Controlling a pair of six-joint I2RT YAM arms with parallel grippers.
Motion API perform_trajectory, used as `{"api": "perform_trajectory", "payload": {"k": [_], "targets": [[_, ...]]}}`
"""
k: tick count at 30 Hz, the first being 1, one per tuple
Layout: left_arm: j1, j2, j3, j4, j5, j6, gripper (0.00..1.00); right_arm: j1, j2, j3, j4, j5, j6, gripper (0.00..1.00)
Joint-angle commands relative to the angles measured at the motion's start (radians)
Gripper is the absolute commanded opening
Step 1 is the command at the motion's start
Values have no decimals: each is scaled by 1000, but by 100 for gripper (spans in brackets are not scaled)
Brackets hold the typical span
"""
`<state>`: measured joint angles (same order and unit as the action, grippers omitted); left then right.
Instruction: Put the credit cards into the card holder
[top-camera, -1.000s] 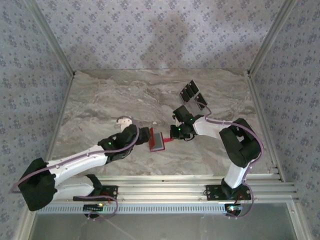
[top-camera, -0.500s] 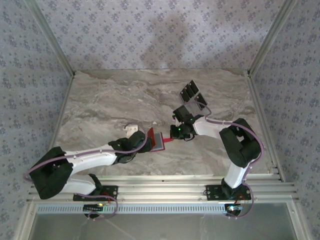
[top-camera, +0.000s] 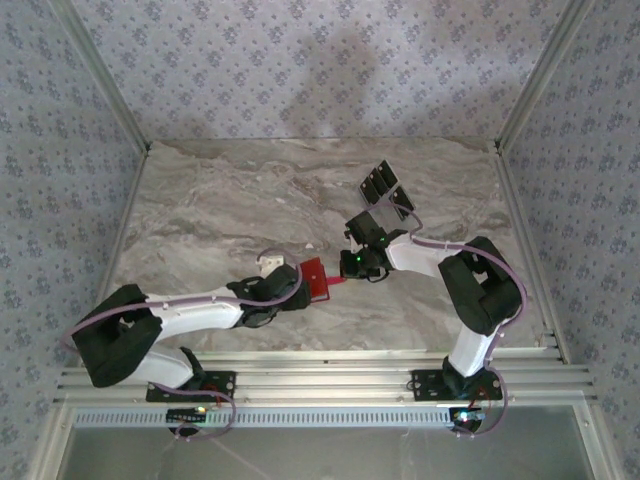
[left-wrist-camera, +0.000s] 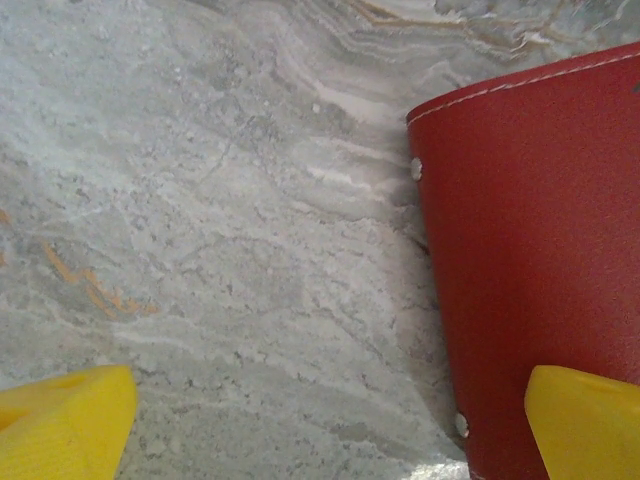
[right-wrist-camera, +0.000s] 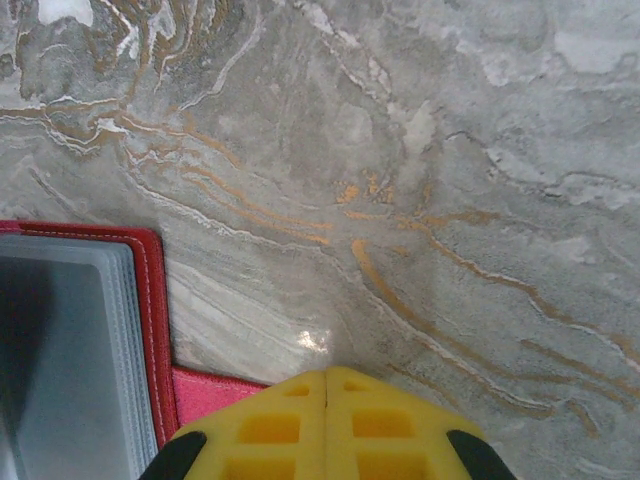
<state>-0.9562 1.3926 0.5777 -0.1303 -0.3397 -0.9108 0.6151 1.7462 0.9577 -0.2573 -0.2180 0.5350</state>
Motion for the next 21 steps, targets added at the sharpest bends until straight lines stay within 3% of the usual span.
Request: {"api": "perform_trajectory", "payload": {"k": [1, 21], "targets": [[-7, 14, 15, -42, 18, -9, 100, 6, 2, 1, -10, -13, 17, 0], [-7, 78, 4, -26, 34, 19, 100, 34, -102, 37, -56, -41, 31, 0]]}}
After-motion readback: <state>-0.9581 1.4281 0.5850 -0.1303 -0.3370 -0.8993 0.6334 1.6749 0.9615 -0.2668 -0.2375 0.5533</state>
